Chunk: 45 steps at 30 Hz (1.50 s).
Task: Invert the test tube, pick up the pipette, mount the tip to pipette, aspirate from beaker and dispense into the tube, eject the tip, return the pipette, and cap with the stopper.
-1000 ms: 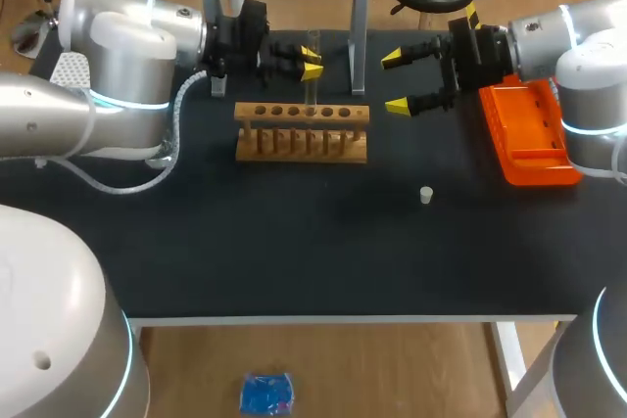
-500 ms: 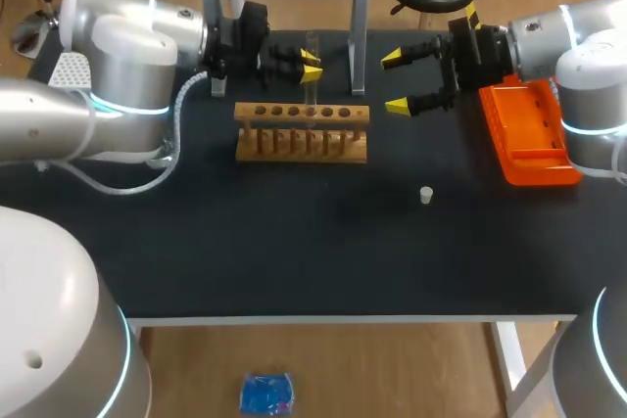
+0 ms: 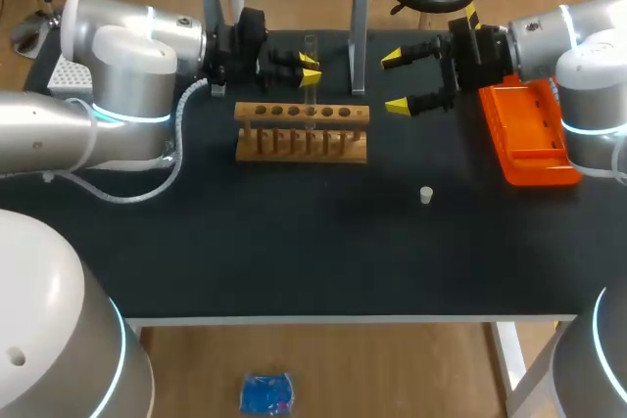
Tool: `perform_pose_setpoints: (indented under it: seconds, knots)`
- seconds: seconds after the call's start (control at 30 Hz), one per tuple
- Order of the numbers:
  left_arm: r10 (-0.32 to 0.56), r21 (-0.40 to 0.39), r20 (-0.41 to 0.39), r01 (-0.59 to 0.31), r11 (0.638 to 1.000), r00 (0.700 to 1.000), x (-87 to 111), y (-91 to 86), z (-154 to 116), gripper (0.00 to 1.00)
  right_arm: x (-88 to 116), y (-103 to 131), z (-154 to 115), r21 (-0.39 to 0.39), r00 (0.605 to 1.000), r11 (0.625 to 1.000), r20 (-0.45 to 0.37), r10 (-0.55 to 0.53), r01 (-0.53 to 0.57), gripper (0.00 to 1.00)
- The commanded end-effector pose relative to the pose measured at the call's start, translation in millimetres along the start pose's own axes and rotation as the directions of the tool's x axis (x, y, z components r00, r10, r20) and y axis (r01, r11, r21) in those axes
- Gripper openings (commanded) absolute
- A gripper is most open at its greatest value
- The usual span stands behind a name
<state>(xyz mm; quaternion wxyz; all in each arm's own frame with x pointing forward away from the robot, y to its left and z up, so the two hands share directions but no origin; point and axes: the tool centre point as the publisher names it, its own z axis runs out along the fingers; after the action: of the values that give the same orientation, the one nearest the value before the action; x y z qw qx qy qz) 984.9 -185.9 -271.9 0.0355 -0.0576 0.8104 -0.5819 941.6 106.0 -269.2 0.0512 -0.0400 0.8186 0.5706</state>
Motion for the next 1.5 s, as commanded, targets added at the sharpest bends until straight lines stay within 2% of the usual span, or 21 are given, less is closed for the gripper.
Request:
perform_pose_setpoints:
  seconds: [0.03, 0.8, 1.5]
  knots:
    - [-0.005, -0.008, -0.001, 0.005, 1.0, 1.0, 0.5, 1.8, -0.4, 0.0, -0.2, -0.6, 0.1, 0.0, 1.0, 1.0, 0.0, -0.001, 0.001, 1.0]
    - [-0.014, -0.017, -0.004, 0.014, 1.0, 1.0, -1.4, 9.2, 3.4, 0.0, -0.2, -0.6, 0.1, 0.0, 1.0, 1.0, 0.0, -0.001, 0.001, 1.0]
    - [-0.024, 0.023, 0.051, 0.022, 0.999, 0.998, -0.6, 7.4, 2.7, 0.0, -0.2, -0.6, 0.1, 0.0, 1.0, 1.0, 0.0, -0.001, 0.001, 1.0]
